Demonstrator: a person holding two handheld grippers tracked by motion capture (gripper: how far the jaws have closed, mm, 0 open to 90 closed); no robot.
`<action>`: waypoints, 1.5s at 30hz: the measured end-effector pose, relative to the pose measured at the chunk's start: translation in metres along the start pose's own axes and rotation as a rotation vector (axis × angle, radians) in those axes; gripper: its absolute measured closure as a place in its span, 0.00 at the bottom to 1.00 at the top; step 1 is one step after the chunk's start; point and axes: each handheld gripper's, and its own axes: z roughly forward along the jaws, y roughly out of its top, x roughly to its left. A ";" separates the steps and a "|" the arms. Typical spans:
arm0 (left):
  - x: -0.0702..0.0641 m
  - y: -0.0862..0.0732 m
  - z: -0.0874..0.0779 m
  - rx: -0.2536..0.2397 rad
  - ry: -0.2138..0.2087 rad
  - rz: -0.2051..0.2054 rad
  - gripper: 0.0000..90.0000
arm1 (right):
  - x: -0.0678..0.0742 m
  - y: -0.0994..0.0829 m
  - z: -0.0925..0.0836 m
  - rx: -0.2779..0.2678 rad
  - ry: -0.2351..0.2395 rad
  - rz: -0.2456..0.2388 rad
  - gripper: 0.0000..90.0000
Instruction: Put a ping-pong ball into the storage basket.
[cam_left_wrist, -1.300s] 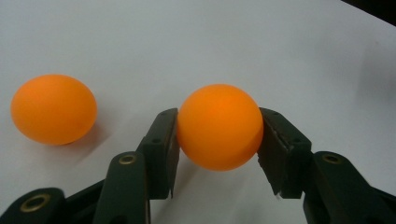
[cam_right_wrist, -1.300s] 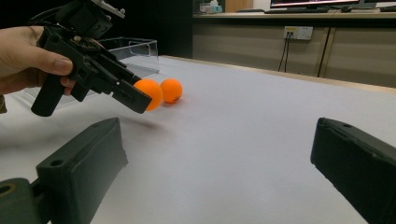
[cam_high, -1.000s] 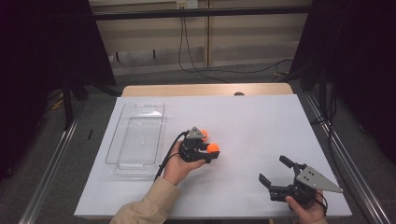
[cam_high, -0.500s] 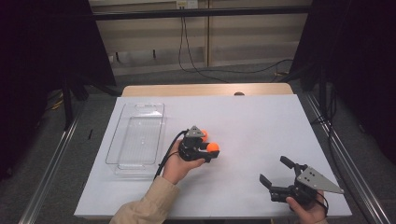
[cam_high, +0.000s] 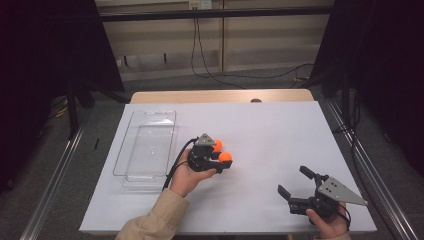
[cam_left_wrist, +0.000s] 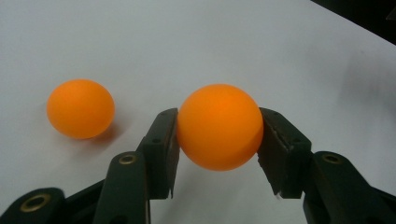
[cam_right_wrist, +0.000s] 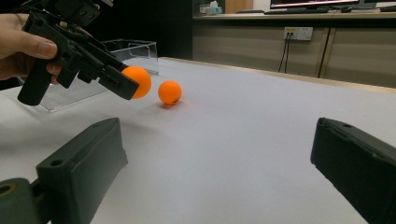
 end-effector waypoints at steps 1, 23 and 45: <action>0.000 0.000 -0.001 0.003 -0.001 0.000 0.56 | 0.000 0.000 0.000 -0.001 0.000 0.001 0.02; 0.006 0.004 -0.015 0.006 0.003 -0.032 0.56 | 0.000 0.000 0.003 0.000 0.003 -0.001 0.02; 0.017 0.008 -0.033 -0.002 0.014 -0.075 0.56 | 0.000 0.000 0.002 -0.005 0.002 0.010 0.02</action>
